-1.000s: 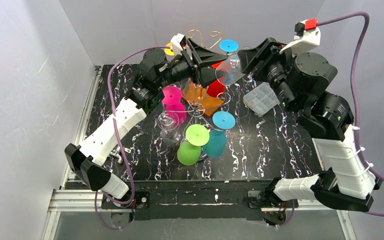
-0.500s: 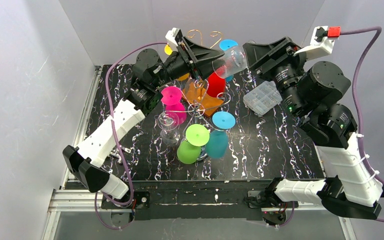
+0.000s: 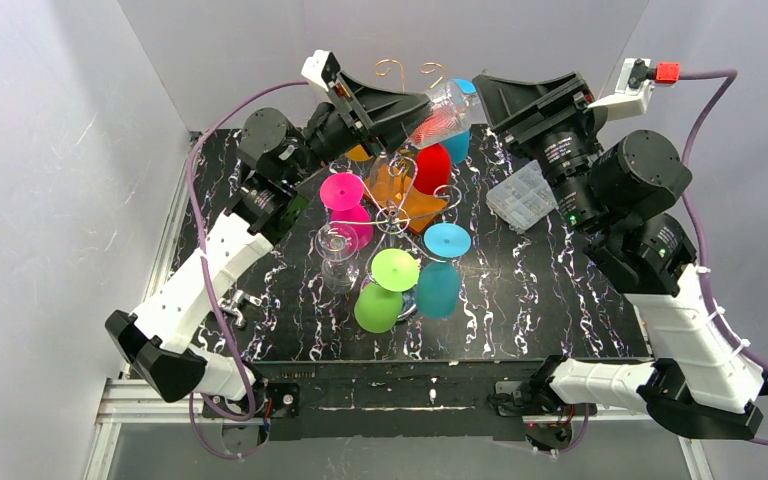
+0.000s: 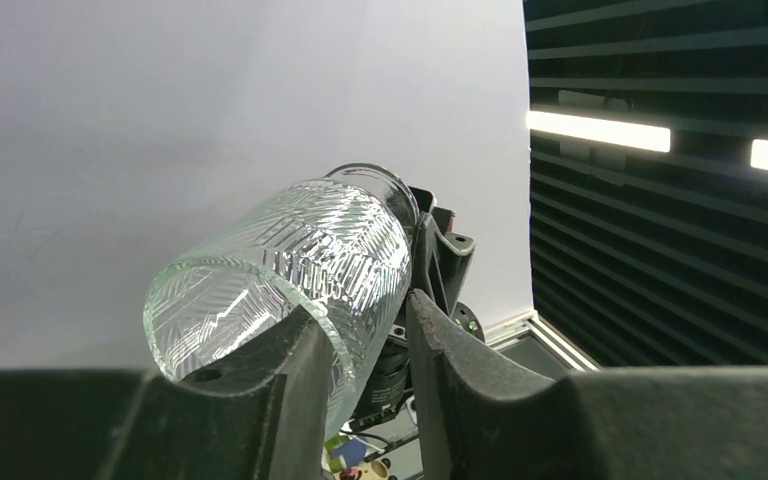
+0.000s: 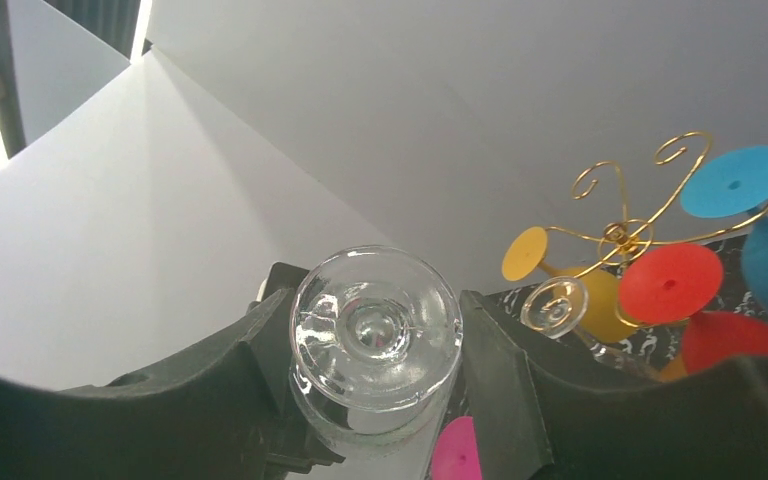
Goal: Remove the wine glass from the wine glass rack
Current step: Place the wine glass at the center of the board.
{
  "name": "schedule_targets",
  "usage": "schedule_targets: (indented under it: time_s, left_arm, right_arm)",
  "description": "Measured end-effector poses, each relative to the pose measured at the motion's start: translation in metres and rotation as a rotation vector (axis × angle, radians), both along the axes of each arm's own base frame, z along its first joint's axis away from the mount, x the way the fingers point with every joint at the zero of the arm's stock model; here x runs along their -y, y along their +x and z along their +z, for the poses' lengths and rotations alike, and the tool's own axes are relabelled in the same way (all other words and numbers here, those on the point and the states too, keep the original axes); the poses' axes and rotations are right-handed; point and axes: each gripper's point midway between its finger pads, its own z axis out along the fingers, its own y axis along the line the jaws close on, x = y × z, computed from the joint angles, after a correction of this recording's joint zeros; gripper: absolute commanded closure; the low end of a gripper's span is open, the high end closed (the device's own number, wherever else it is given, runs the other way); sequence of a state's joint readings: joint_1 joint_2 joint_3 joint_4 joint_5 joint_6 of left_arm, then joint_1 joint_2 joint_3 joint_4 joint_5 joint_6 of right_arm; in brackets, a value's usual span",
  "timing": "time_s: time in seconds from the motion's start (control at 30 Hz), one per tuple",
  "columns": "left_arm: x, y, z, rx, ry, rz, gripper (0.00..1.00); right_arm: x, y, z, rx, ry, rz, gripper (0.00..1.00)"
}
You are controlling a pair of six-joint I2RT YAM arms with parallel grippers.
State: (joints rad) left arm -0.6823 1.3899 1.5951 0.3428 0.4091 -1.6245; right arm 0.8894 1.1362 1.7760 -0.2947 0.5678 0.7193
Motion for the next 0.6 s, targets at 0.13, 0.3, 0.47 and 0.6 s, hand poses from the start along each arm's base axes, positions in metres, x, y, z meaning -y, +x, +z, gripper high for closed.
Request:
schedule_targets:
  time_s: [0.13,0.3,0.47,0.6]
  left_arm:
    - [-0.006,-0.007,0.006,0.018,-0.014,0.001,0.78]
    - [-0.015,-0.015,0.013,0.037,-0.037,0.014,0.85]
    - [-0.026,-0.025,0.017,0.069,-0.053,0.034,0.99]
    - [-0.031,-0.02,0.007,0.064,-0.029,0.088,1.0]
  right_arm:
    - [-0.009,-0.001,0.003,0.001,0.046,0.042,0.6]
    - [-0.02,-0.001,0.0,-0.012,0.071,0.084,0.6]
    - [-0.037,0.003,-0.017,-0.042,0.028,0.126,0.6]
    - [-0.047,0.01,-0.028,-0.057,-0.01,0.134,0.58]
